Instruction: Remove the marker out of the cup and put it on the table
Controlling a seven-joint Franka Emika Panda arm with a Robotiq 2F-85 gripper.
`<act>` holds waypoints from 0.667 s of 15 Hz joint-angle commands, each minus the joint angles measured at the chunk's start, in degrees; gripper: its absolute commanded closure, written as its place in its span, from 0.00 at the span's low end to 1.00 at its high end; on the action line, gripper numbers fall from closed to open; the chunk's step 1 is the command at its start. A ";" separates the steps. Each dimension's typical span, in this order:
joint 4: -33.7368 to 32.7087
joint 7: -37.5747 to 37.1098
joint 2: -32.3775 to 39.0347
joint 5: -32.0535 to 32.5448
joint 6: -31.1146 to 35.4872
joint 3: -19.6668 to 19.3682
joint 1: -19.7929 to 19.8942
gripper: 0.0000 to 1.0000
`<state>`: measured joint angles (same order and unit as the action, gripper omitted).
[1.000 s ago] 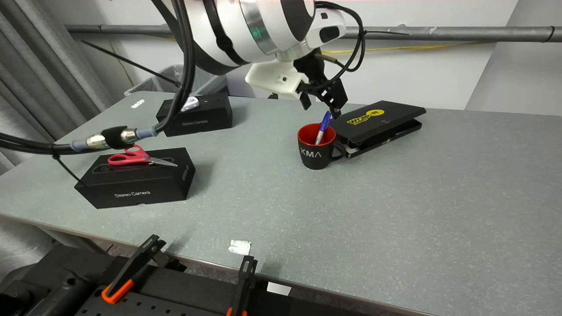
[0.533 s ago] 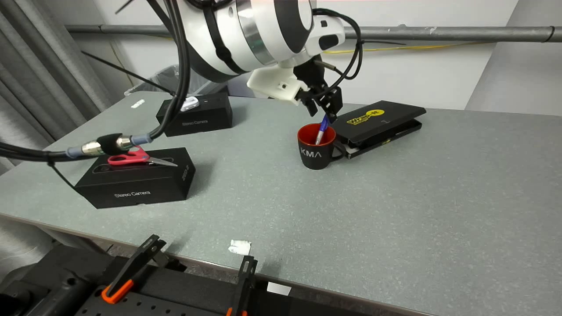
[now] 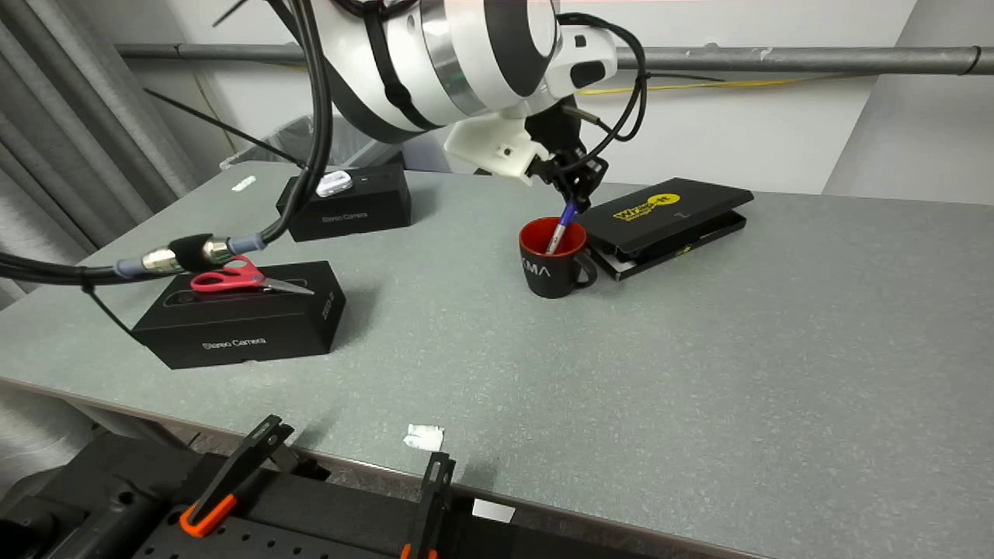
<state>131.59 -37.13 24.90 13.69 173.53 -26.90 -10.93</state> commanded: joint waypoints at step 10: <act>10.92 1.82 -19.63 3.44 -0.55 -9.28 -12.15 0.96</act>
<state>137.02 -36.75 12.08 16.64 173.56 -38.33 -21.18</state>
